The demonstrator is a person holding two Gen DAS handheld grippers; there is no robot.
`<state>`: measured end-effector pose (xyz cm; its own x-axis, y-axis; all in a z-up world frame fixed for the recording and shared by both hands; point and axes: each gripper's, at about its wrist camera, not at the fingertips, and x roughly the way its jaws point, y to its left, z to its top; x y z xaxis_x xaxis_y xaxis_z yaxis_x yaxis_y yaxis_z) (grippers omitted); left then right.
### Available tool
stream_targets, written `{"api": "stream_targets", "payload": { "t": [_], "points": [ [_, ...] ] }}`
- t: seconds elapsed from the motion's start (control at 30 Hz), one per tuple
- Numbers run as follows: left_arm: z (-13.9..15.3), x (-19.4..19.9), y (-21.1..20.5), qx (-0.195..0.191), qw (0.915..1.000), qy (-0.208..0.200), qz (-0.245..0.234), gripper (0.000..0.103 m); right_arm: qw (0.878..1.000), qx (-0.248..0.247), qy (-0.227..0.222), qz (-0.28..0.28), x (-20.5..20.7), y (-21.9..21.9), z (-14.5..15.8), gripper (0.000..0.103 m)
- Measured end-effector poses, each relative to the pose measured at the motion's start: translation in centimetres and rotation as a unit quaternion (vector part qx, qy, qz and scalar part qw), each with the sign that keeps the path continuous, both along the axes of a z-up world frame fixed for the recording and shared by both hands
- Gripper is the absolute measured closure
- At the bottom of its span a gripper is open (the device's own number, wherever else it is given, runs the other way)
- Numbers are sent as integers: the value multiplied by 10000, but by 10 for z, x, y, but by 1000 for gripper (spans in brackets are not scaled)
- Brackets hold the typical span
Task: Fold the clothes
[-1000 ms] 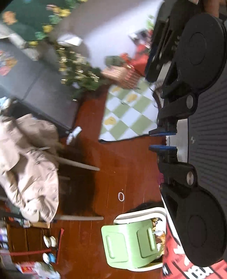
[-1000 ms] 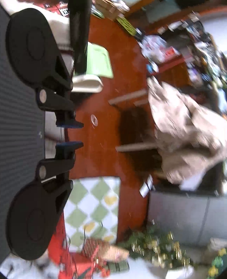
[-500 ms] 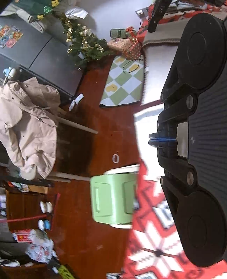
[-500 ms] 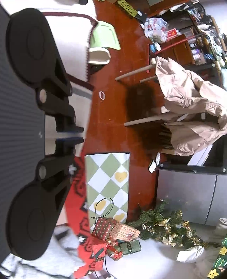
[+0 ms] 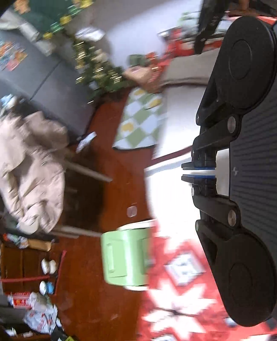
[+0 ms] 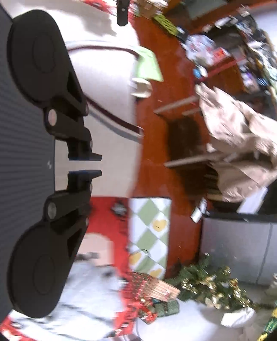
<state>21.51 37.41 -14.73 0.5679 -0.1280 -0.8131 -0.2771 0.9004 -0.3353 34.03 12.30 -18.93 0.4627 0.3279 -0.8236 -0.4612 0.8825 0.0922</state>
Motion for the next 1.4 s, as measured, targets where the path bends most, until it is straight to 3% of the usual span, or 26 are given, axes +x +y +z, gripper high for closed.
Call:
{"api": "stream_targets", "payload": {
  "t": [0.17,0.3,0.83,0.97,1.13,1.3,1.4],
  "points": [
    [-12,-47,-42,-28,9988,334,-354,100,9992,-144,368,117,-59,-12,-6,94],
    [-15,-69,-63,163,9984,272,-468,100,9987,-274,385,167,-96,-15,-11,94],
    [-11,-193,-94,293,9927,949,-679,99,9953,-607,747,-133,-204,-95,0,85],
    [-7,-185,-93,222,9944,887,-533,99,9985,-430,335,-97,-188,-95,10,85],
    [5,-160,-99,301,9954,579,-699,99,9993,-253,-262,-96,-118,-87,18,68],
    [4,-145,-103,325,9947,502,-831,99,9976,-400,16,567,-58,-79,2,66],
    [-1,-141,-102,303,9943,560,-853,99,9935,-577,226,960,-50,-76,-7,70]
  ]
}}
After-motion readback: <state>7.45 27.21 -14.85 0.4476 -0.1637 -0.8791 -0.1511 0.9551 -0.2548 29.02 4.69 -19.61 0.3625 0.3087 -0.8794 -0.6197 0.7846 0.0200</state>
